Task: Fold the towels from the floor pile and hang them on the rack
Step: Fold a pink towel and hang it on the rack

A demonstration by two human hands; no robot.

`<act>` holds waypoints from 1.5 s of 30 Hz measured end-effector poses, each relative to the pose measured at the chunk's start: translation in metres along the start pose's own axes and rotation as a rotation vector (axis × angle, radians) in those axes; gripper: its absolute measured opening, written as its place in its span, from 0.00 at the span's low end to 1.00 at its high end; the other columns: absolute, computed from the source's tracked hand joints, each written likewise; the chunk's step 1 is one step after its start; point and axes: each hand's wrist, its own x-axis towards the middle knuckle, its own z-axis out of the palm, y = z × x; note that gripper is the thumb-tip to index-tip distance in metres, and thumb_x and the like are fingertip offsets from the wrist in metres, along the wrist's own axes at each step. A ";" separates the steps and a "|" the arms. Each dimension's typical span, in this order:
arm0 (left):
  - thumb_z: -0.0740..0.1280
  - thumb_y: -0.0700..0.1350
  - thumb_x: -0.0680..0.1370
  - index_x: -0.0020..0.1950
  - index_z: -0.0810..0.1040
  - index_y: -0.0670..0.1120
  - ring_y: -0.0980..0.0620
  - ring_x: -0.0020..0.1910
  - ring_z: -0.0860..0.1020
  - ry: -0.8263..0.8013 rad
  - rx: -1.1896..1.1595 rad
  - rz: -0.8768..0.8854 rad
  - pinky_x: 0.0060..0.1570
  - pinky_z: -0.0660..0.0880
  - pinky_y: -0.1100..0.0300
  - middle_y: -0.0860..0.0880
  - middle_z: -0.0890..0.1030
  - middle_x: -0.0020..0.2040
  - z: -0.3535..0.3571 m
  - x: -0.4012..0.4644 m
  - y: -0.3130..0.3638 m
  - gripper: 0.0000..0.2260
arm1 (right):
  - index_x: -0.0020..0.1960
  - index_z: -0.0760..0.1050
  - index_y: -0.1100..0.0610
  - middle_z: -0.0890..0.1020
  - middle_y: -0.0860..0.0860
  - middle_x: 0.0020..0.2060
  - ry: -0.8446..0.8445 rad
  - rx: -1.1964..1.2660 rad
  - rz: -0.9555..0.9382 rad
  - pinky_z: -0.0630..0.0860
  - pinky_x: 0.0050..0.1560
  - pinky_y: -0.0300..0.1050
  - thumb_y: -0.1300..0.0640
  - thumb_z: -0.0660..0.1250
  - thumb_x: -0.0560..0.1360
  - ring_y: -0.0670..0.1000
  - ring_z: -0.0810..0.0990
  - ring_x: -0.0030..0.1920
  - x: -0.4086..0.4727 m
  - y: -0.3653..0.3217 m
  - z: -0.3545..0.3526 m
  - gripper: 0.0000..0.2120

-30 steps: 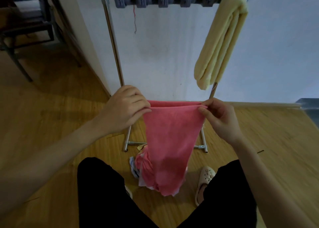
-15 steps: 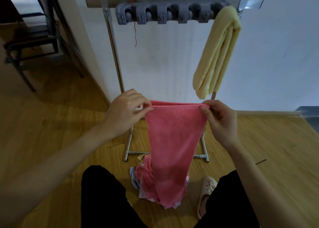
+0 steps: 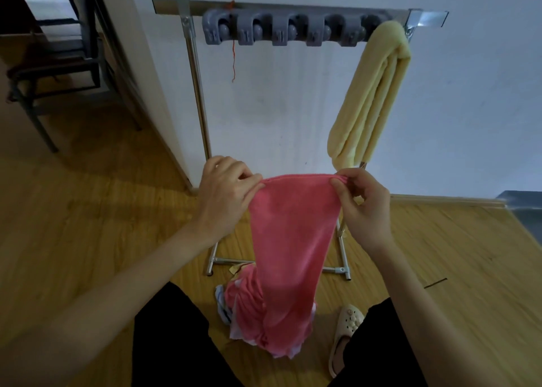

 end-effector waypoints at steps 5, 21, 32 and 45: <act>0.73 0.50 0.72 0.46 0.85 0.49 0.47 0.48 0.71 0.005 -0.176 -0.204 0.51 0.69 0.53 0.45 0.74 0.50 0.011 -0.005 0.006 0.07 | 0.49 0.78 0.59 0.80 0.45 0.38 -0.017 0.011 0.010 0.74 0.40 0.33 0.63 0.67 0.76 0.42 0.78 0.38 -0.003 0.000 0.006 0.03; 0.68 0.43 0.77 0.55 0.80 0.49 0.62 0.45 0.76 -0.539 -0.661 0.160 0.47 0.72 0.71 0.61 0.77 0.44 -0.057 0.018 0.021 0.08 | 0.49 0.78 0.56 0.78 0.41 0.37 -0.019 -0.046 0.012 0.70 0.38 0.29 0.61 0.66 0.76 0.39 0.77 0.37 0.027 0.004 0.005 0.03; 0.69 0.37 0.74 0.46 0.83 0.43 0.49 0.40 0.77 -0.575 -0.305 0.709 0.40 0.74 0.55 0.47 0.80 0.40 -0.049 0.011 0.030 0.04 | 0.49 0.78 0.58 0.81 0.48 0.41 -0.344 -0.100 -0.023 0.73 0.41 0.34 0.63 0.67 0.76 0.43 0.77 0.41 0.032 0.009 0.019 0.03; 0.67 0.36 0.75 0.53 0.72 0.47 0.50 0.36 0.78 -0.394 -0.263 0.717 0.28 0.75 0.56 0.48 0.80 0.41 -0.054 0.046 0.033 0.10 | 0.47 0.81 0.59 0.84 0.49 0.40 -0.419 0.025 -0.080 0.78 0.44 0.42 0.62 0.68 0.75 0.49 0.82 0.43 0.044 -0.021 0.004 0.03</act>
